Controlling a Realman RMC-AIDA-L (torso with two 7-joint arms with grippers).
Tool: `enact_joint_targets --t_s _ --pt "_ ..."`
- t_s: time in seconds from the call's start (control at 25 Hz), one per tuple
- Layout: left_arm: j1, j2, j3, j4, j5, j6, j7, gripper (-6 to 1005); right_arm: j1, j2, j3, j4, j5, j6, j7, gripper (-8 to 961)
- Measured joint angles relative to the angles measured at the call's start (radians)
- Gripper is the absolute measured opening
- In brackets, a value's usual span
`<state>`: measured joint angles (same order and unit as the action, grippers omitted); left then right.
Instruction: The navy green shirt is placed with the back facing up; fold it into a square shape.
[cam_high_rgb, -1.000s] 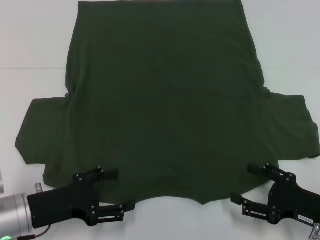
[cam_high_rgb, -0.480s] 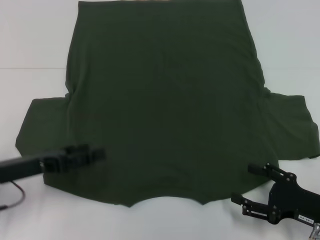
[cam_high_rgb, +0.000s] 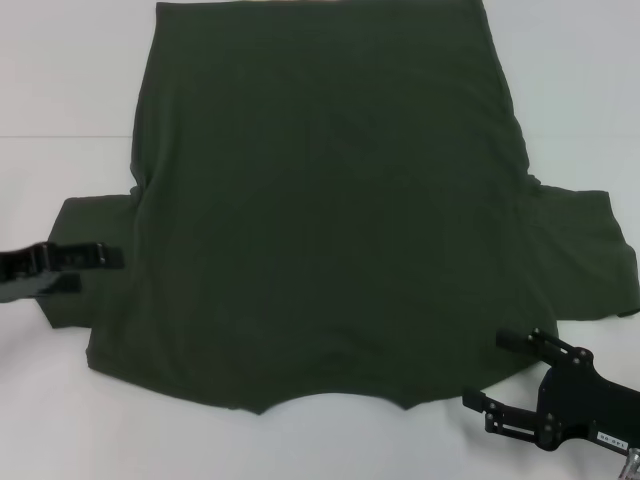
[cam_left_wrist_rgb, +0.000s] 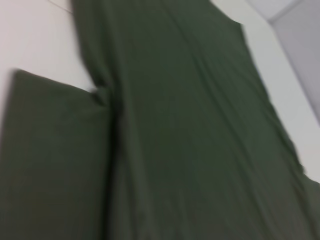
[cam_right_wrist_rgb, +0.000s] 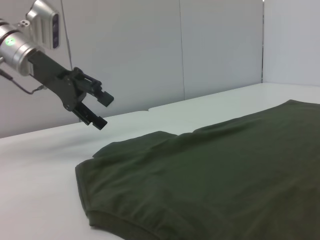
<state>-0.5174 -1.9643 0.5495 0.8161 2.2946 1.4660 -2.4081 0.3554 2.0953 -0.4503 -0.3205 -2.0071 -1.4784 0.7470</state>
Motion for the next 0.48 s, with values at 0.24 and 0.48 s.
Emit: enact_joint_targets --t_s 0.24,0.48 --pt "-0.034 0.021 0.001 0.000 0.121 -0.081 -0.098 900 0.003 0.000 -0.001 0.000 -0.003 0.000 0.000 924" --pt "-0.041 0.022 0.001 -0.036 0.182 -0.159 -0.121 895 0.004 0.000 0.001 0.000 -0.002 0.001 0.001 924"
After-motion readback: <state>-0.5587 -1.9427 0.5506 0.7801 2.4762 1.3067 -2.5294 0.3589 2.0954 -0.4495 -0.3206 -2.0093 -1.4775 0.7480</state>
